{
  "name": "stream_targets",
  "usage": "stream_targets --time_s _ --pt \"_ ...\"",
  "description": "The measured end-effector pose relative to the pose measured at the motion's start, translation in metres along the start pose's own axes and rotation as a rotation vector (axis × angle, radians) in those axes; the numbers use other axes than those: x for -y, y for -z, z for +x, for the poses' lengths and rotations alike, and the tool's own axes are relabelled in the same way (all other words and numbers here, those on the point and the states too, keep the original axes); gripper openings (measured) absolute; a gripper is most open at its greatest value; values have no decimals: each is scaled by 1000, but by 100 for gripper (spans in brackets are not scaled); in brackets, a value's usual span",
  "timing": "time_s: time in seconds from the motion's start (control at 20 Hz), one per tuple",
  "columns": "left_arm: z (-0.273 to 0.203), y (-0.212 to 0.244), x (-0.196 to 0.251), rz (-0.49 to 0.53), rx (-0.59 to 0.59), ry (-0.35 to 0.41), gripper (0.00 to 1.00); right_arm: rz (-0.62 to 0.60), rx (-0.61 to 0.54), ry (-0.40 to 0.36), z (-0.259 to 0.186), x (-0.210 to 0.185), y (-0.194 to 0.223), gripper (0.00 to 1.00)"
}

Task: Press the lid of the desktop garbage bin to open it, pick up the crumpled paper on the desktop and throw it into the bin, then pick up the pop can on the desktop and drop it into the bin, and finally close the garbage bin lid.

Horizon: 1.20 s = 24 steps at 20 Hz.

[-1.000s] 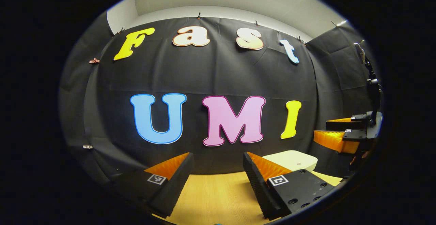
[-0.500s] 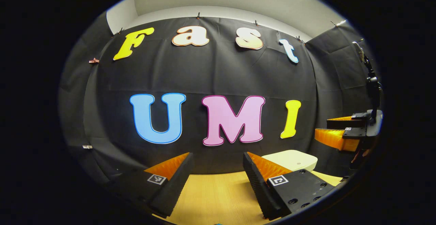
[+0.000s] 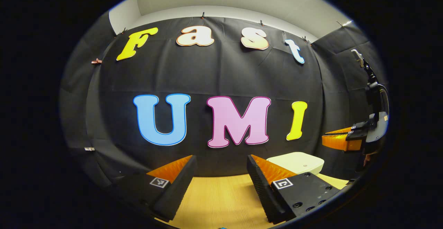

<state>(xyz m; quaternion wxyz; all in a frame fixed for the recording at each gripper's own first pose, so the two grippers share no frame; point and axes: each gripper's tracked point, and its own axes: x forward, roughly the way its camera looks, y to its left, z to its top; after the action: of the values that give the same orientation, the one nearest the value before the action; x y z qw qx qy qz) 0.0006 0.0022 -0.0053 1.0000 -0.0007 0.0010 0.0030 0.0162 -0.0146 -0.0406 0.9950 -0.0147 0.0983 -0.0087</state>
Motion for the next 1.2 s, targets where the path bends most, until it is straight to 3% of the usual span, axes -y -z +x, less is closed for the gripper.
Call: stream_targets --time_s 0.05,0.2,0.4,0.65,0.8,1.2 --pt "1 0 0 1 0 -1 93 0 -56 -42 3 -7 10 7" --pt "1 2 -1 -4 -1 -1 93 88 -190 -158 8 -24 35 9" --pt "0 3 -4 -11 -1 -9 93 168 -195 -114 22 1 27 5" --pt "-2 5 -7 -15 -5 -14 93 257 -420 -161 48 12 53 5" --pt "-3 6 -8 -22 -5 -17 93 235 -554 -184 62 23 70 5" --pt "-8 11 -13 -33 -12 -26 93 327 -787 -288 82 25 100 5"
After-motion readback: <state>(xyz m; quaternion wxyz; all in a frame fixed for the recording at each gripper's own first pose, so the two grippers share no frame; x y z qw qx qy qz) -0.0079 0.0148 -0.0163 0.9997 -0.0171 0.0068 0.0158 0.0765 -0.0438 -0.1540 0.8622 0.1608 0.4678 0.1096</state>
